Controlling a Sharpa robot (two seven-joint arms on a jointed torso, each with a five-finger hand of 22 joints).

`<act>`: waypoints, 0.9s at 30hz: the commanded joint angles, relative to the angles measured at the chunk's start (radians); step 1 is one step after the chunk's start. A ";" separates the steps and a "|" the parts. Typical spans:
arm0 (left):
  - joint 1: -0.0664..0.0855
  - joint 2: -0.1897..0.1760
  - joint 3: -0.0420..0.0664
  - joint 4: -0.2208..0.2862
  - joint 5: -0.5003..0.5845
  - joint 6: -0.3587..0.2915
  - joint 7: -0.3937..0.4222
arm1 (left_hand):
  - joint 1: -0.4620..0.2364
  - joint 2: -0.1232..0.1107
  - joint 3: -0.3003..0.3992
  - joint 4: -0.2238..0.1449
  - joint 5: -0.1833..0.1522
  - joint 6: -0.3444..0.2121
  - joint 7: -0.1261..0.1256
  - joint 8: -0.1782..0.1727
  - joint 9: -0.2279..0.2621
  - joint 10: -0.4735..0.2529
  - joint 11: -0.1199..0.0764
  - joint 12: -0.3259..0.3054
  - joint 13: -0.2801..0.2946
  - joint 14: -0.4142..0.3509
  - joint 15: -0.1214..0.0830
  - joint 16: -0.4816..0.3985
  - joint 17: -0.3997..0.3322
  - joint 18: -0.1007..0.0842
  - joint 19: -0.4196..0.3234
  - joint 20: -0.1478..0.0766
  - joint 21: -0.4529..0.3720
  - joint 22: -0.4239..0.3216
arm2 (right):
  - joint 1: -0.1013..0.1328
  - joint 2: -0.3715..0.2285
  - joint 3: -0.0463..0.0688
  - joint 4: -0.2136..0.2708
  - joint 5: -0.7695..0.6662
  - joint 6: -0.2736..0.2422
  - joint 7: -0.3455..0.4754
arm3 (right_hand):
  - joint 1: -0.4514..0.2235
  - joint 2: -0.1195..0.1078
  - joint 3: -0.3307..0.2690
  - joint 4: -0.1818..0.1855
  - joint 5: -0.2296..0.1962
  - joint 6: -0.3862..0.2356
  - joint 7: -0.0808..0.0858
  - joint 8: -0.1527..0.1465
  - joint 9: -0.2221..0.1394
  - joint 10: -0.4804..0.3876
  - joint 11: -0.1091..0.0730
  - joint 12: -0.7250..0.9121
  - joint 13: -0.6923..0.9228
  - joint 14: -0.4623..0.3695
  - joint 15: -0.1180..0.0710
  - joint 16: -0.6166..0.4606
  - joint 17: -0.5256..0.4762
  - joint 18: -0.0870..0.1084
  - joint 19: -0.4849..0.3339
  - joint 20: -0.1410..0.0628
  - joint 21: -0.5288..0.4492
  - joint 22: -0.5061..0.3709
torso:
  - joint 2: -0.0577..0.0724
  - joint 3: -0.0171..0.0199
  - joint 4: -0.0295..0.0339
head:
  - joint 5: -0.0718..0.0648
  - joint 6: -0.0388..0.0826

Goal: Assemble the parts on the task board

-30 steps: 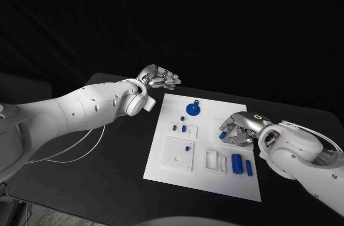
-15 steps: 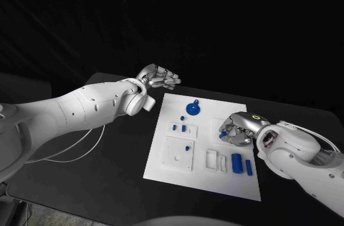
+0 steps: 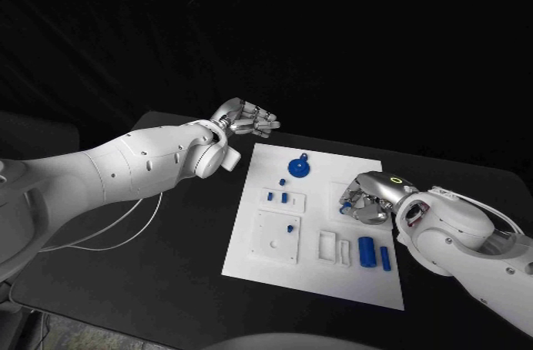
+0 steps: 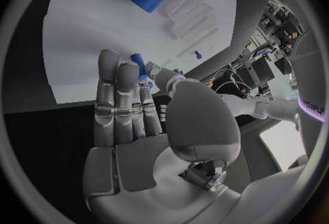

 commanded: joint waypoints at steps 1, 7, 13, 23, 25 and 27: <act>-0.001 0.002 0.001 0.000 0.005 0.011 0.006 | -0.001 0.003 0.002 0.005 -0.002 -0.002 -0.003 -0.001 -0.001 -0.006 0.000 -0.001 0.001 -0.004 0.001 -0.001 -0.001 -0.006 -0.001 0.003 0.004 -0.001 | -0.001 0.002 -0.001 0.001 -0.021 -0.038 -0.007 | -0.004 0.003 0.037 -0.015 -0.002 0.016 -0.004 0.004 0.007 0.020 -0.006 0.000 0.003 -0.001 -0.008 0.008 0.002 -0.006 0.035 -0.011 0.010 0.007 | 0.000 -0.0001 0.0000 | 0.000 -0.001; -0.001 0.003 0.001 -0.001 0.005 0.013 0.005 | 0.001 0.005 0.003 0.004 -0.002 -0.002 -0.003 -0.001 -0.001 -0.005 0.000 -0.001 0.001 -0.004 0.001 -0.001 -0.001 -0.006 -0.001 0.003 0.004 -0.001 | -0.002 0.000 -0.001 0.007 -0.022 -0.067 -0.006 | -0.027 -0.004 0.087 -0.036 -0.001 0.023 -0.005 0.002 0.007 0.029 -0.008 -0.001 0.003 0.000 -0.011 0.009 0.003 -0.007 0.031 -0.014 0.018 0.030 | 0.000 0.0003 -0.0002 | 0.004 -0.002; -0.001 0.002 0.001 -0.008 0.005 0.014 0.005 | 0.001 0.006 0.003 0.004 -0.002 0.000 -0.004 -0.001 -0.001 -0.005 0.000 -0.001 0.001 -0.004 0.001 -0.001 -0.001 -0.006 -0.001 0.003 0.004 -0.001 | 0.000 -0.017 0.004 0.047 0.046 -0.077 0.009 | -0.025 -0.002 0.087 -0.038 -0.001 0.026 -0.005 0.003 0.008 0.034 -0.009 0.000 0.003 -0.001 -0.013 0.008 0.002 -0.006 0.031 -0.016 0.018 0.033 | 0.000 0.0010 0.0003 | 0.009 -0.003; -0.001 0.004 0.001 -0.017 0.005 0.013 0.007 | 0.001 0.006 0.003 0.004 -0.002 0.000 -0.004 -0.001 -0.001 -0.005 0.000 -0.001 0.001 -0.004 0.001 -0.001 -0.001 -0.006 -0.001 0.003 0.004 -0.001 | 0.011 -0.021 0.059 0.133 0.143 -0.091 0.042 | -0.023 -0.001 0.089 -0.045 -0.001 0.031 -0.006 0.003 0.009 0.040 -0.010 0.000 0.003 -0.001 -0.016 0.008 0.002 -0.006 0.031 -0.020 0.019 0.041 | 0.000 -0.0003 -0.0004 | 0.010 -0.004; -0.001 0.005 0.001 -0.017 0.005 0.013 0.007 | 0.001 0.006 0.003 0.004 -0.002 0.000 -0.004 -0.001 -0.001 -0.005 0.000 -0.001 0.001 -0.004 0.001 -0.001 -0.001 -0.006 -0.001 0.003 0.004 -0.001 | 0.011 -0.013 0.062 0.143 0.161 -0.089 0.049 | -0.025 0.000 0.087 -0.045 -0.001 0.031 -0.007 0.003 0.009 0.040 -0.011 0.000 0.003 -0.001 -0.017 0.009 0.002 -0.006 0.031 -0.019 0.019 0.042 | -0.001 -0.0007 -0.0003 | 0.011 -0.005; -0.001 0.007 0.001 -0.018 0.005 0.013 0.007 | 0.001 0.006 0.003 0.004 -0.002 0.000 -0.004 -0.001 -0.001 -0.005 0.000 -0.001 0.001 -0.004 0.001 -0.001 -0.001 -0.006 -0.001 0.003 0.004 -0.001 | 0.012 0.002 0.064 0.152 0.180 -0.086 0.057 | -0.024 0.005 0.081 -0.046 -0.001 0.029 -0.006 0.003 0.009 0.039 -0.010 0.000 0.003 -0.001 -0.016 0.008 0.000 -0.006 0.030 -0.019 0.017 0.045 | -0.001 -0.0010 0.0002 | 0.010 -0.006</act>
